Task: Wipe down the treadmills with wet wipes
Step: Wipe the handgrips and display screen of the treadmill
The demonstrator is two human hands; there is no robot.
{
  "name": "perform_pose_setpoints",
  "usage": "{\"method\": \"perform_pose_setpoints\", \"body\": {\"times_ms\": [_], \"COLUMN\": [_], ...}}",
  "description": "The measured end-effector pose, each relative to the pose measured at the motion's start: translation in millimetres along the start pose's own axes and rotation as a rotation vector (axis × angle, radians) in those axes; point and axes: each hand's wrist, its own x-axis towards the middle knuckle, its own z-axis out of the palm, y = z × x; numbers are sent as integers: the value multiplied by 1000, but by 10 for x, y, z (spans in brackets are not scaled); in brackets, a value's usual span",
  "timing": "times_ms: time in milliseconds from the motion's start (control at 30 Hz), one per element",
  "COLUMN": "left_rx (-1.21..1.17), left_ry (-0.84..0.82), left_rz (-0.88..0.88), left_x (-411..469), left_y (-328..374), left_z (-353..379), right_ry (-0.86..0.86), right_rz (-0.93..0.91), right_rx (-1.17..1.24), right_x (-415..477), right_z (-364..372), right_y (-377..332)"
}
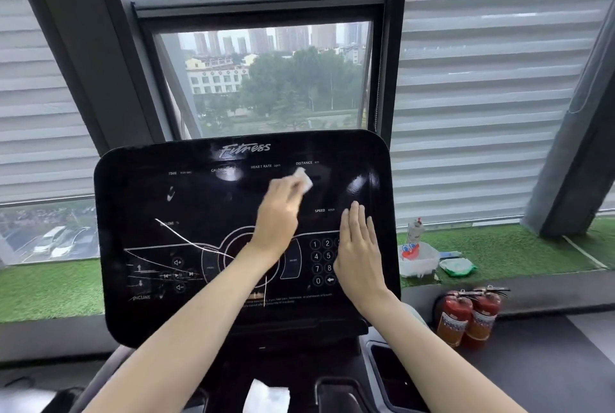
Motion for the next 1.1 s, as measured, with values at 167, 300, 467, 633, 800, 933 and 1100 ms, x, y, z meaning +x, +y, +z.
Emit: {"method": "perform_pose_setpoints", "body": {"times_ms": [167,300,467,633,800,933,1100], "left_rx": [12,-5,130,174,78,244,166], "left_ry": [-69,178,-109,51,111,-90,145], "left_rz": [-39,-540,97,-226,-432,167,-426], "left_x": [-59,-52,-101,-262,-157,-206,-543], "left_y": [-504,-497,-243,-980,-624,-786,-1331], "left_z": [-264,-221,-188,-579,-411,-478,-914], "right_ry": [-2,67,74,66,38,27,-43], "right_rz": [-6,91,-135,-294,-292,-271,-285], "right_rx": [6,169,209,182,208,206,41], "right_x": [-14,38,57,84,121,127,141], "right_z": [-1,-14,-53,15,63,68,66], "right_y": [15,-157,-549,-774,-953,-1025,-1103]}}
